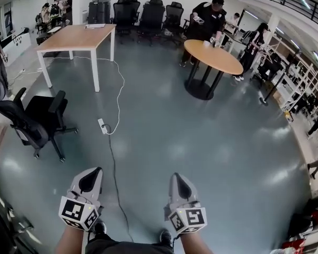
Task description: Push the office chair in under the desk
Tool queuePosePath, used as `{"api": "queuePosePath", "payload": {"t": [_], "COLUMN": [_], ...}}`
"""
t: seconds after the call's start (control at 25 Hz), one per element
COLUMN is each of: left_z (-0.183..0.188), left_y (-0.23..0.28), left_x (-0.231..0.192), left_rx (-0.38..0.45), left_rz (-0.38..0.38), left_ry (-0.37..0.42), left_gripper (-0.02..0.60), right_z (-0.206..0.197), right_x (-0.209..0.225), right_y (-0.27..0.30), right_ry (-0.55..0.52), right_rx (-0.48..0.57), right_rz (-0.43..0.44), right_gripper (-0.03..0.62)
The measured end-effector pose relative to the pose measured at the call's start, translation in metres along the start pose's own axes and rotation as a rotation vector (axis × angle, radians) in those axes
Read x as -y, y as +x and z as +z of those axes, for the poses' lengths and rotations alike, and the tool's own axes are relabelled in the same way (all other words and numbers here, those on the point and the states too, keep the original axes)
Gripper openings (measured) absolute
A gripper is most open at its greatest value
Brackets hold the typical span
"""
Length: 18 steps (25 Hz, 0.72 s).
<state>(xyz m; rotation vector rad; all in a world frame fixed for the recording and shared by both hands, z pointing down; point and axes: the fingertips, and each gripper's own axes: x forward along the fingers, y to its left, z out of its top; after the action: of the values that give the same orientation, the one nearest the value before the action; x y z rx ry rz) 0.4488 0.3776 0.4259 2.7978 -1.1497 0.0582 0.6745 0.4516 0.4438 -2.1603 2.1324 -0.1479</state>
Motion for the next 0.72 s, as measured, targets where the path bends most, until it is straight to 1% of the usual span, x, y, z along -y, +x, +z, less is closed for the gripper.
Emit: {"api": "queuePosePath", "payload": {"t": [0.16,0.28,0.36,0.48,0.64,0.72], "left_z": [-0.001,-0.001,0.000,0.005,0.008,0.011], "left_y": [-0.047,-0.075,-0.086,-0.095,-0.095,-0.091], "left_x": [-0.077,-0.115,-0.133,-0.146,-0.143,-0.143], "left_rx": [-0.022,-0.029,-0.023,-0.009,0.001,-0.001], "left_rz": [-0.024,-0.042,-0.051,-0.050,-0.080,-0.081], "left_ry": [0.010,0.017,0.010,0.000,-0.002,-0.008], "left_gripper": [0.017,0.017,0.017,0.017,0.018,0.018], "right_z": [-0.010,-0.006,-0.006,-0.008,-0.018,-0.021], "right_x": [-0.074,-0.121,-0.148,-0.175,-0.176,-0.174], "right_y": [0.033,0.044,0.047,0.050,0.053,0.058], "right_ry": [0.004,0.009,-0.001,-0.040,-0.020,-0.009], "right_rx": [0.005,0.025,0.032,0.015,0.007,0.014], "right_rz": [-0.038,-0.054,-0.046,-0.025,-0.035,-0.036], "right_gripper": [-0.009,-0.009,-0.009,-0.009,-0.009,-0.009]}}
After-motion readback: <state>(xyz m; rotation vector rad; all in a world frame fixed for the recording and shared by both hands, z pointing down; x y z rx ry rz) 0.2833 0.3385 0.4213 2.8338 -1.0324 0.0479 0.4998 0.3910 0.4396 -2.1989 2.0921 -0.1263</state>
